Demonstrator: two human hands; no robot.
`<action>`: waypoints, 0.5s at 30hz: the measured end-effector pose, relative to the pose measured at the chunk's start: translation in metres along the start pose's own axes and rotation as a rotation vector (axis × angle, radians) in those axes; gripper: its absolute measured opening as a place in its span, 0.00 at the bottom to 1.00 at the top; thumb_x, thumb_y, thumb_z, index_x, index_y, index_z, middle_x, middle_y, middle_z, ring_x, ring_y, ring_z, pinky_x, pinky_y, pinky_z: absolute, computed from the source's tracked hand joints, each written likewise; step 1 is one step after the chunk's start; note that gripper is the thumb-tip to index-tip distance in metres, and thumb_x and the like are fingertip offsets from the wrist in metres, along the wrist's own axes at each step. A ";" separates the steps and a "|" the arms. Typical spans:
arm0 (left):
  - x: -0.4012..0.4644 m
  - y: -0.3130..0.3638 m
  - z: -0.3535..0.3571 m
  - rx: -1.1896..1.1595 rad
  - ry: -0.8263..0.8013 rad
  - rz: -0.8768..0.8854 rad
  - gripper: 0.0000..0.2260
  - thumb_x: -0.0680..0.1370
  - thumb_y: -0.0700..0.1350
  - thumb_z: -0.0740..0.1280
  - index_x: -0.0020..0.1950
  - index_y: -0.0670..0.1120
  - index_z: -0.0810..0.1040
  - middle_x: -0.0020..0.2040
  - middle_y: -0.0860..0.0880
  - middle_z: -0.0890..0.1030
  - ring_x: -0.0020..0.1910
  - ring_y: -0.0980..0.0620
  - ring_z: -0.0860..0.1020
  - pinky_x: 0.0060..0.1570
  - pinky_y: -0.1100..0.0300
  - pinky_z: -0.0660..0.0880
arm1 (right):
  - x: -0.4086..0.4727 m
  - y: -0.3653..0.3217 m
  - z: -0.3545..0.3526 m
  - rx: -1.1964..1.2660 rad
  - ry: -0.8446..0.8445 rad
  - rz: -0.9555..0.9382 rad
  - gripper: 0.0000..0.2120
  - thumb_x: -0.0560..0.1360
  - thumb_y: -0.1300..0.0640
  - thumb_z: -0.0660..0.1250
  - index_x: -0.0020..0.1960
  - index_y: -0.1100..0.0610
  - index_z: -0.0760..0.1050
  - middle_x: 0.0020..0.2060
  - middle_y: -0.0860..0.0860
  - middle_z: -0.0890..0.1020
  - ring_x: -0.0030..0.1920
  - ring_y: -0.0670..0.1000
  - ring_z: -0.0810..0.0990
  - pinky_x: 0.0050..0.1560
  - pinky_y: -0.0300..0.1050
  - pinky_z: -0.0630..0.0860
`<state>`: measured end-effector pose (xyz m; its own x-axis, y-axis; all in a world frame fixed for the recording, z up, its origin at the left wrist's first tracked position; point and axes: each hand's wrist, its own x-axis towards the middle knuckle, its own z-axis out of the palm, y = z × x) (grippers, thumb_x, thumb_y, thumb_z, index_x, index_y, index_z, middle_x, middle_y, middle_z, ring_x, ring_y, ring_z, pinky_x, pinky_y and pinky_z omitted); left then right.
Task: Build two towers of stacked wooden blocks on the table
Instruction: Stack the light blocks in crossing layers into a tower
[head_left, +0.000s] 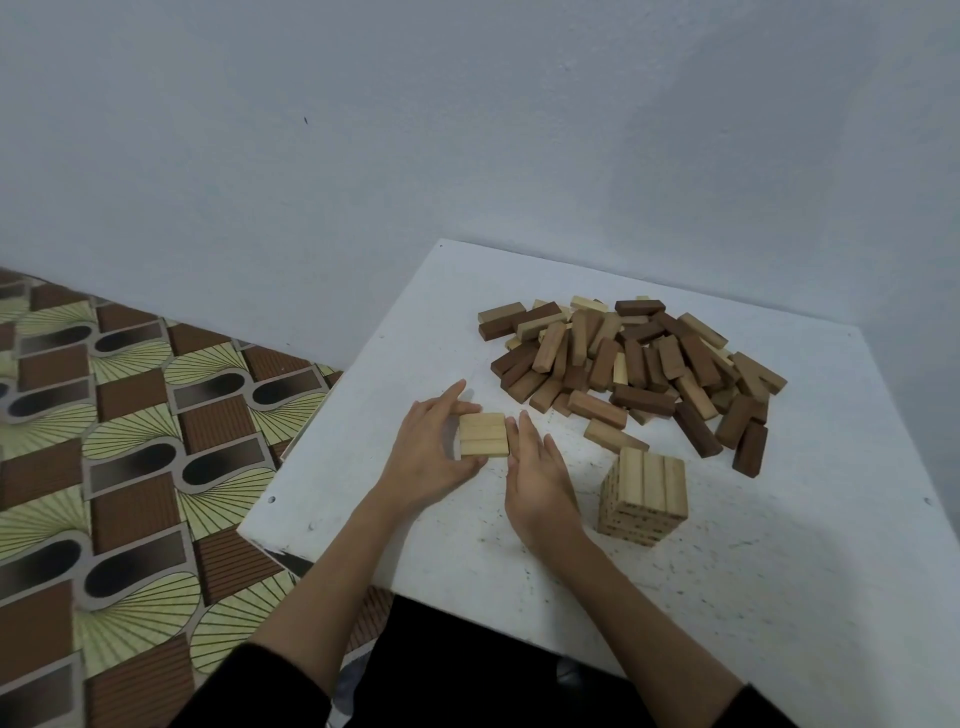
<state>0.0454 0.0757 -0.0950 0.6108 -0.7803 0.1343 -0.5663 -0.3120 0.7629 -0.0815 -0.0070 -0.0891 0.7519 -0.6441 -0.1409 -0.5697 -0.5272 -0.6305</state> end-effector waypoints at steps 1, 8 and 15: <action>0.000 0.000 0.000 -0.003 -0.002 -0.006 0.38 0.69 0.45 0.74 0.75 0.50 0.58 0.60 0.62 0.73 0.61 0.62 0.62 0.63 0.65 0.59 | 0.000 0.000 0.000 0.004 -0.002 -0.003 0.26 0.82 0.58 0.47 0.77 0.52 0.41 0.76 0.45 0.53 0.76 0.53 0.46 0.73 0.47 0.51; -0.002 -0.001 0.001 -0.111 0.009 -0.061 0.40 0.67 0.43 0.76 0.75 0.51 0.60 0.55 0.62 0.74 0.58 0.61 0.67 0.60 0.68 0.61 | 0.000 -0.002 0.003 0.045 0.045 -0.034 0.30 0.81 0.60 0.50 0.76 0.47 0.38 0.76 0.43 0.53 0.75 0.52 0.52 0.73 0.53 0.56; 0.001 0.023 -0.024 -0.261 0.047 -0.075 0.40 0.67 0.37 0.76 0.73 0.51 0.60 0.52 0.55 0.77 0.52 0.68 0.74 0.53 0.74 0.69 | -0.006 -0.036 -0.024 0.355 0.035 -0.130 0.33 0.79 0.68 0.53 0.77 0.53 0.42 0.75 0.53 0.57 0.72 0.46 0.59 0.67 0.36 0.61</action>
<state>0.0462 0.0803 -0.0621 0.6742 -0.7322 0.0963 -0.3606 -0.2126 0.9082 -0.0731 0.0027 -0.0470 0.7951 -0.6061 -0.0196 -0.3149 -0.3851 -0.8675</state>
